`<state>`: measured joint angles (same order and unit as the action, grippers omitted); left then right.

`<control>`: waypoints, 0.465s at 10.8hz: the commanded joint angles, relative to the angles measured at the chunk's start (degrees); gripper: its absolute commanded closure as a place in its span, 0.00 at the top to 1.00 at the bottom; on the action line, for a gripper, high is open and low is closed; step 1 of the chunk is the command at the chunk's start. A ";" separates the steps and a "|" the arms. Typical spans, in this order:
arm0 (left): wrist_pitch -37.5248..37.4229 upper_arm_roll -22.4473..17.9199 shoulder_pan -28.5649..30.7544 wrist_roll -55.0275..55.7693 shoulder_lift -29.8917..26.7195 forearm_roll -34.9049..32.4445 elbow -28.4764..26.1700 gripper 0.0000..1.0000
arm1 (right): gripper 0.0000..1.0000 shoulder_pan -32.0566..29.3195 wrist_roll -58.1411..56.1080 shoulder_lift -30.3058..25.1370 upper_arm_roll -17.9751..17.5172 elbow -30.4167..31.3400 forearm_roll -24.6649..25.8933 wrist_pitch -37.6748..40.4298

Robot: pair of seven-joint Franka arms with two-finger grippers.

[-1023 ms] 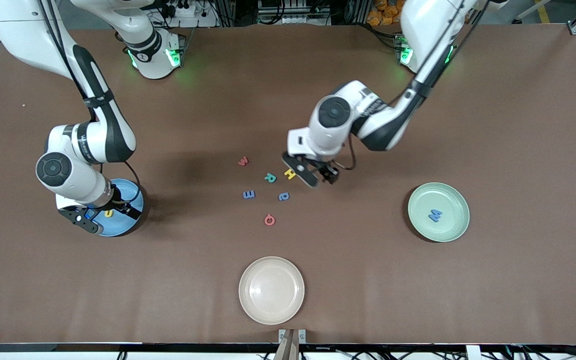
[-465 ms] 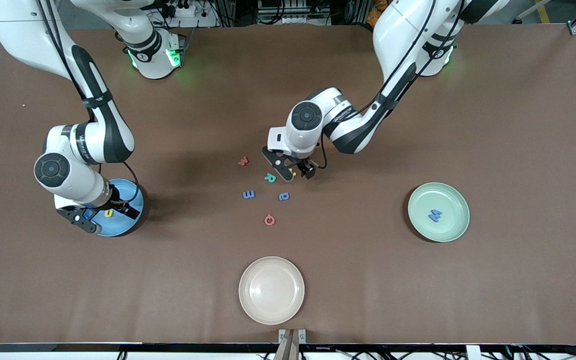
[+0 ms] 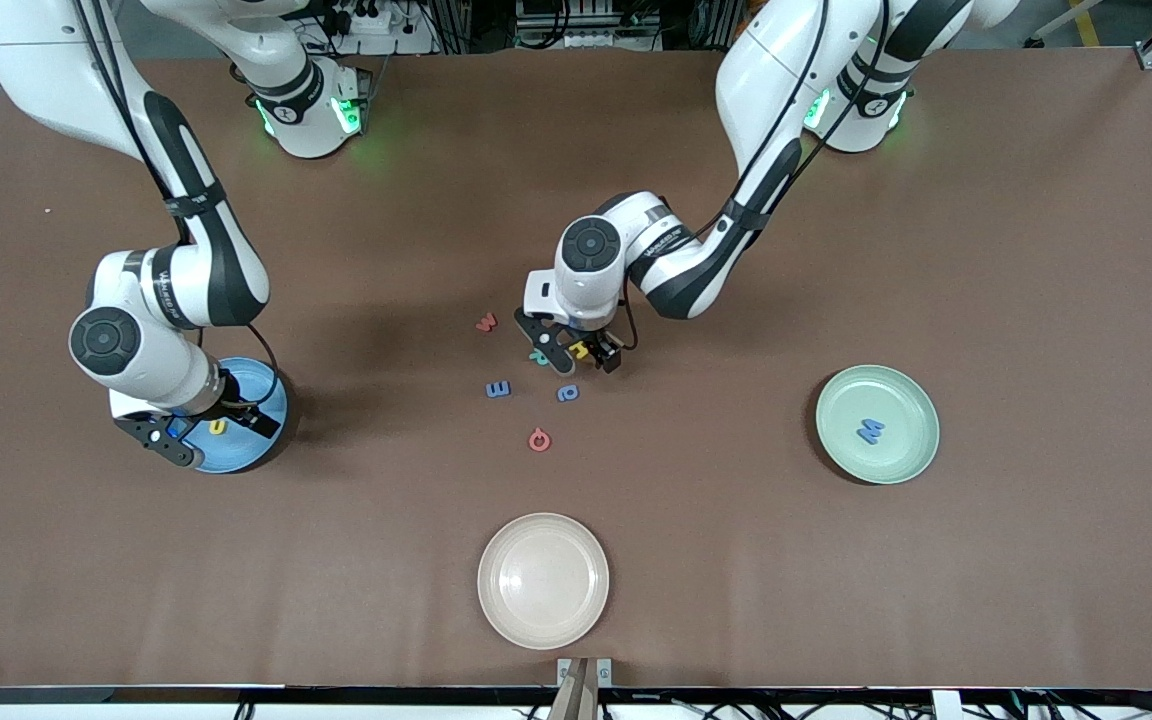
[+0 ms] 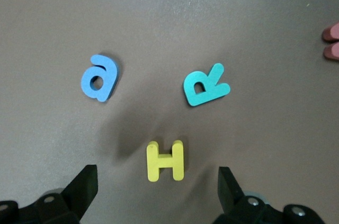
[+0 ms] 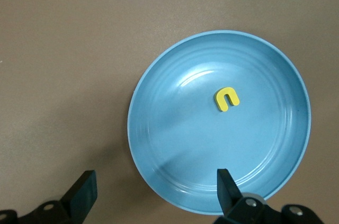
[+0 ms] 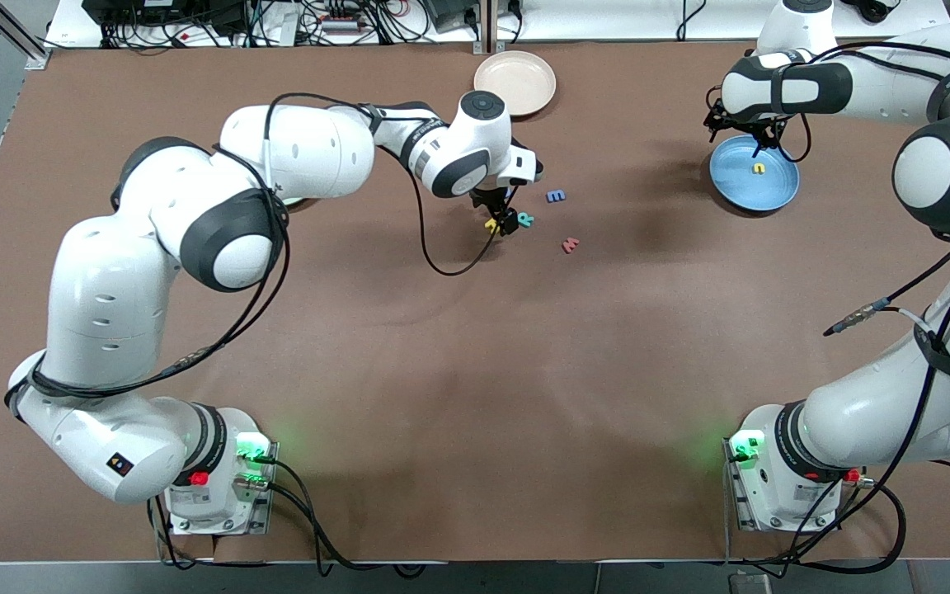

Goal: Sort upper and lower case letters into plates
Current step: 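Reach the yellow H with the left gripper and grasp it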

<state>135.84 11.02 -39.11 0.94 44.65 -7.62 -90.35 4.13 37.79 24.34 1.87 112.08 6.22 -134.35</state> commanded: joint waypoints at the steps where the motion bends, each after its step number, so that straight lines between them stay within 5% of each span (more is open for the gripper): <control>1: -0.22 -1.09 -0.97 -1.47 1.75 1.38 3.42 1.00 | 1.00 -0.26 0.62 -0.09 -0.29 -0.11 1.07 0.32; 5: -0.22 -1.18 -1.15 -1.82 3.42 1.20 4.39 1.00 | 1.00 0.17 1.15 -0.09 -0.29 -0.11 1.07 0.32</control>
<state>135.83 10.88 -39.25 0.89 46.03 -7.62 -88.45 4.17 37.79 24.36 1.85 112.09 6.22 -134.35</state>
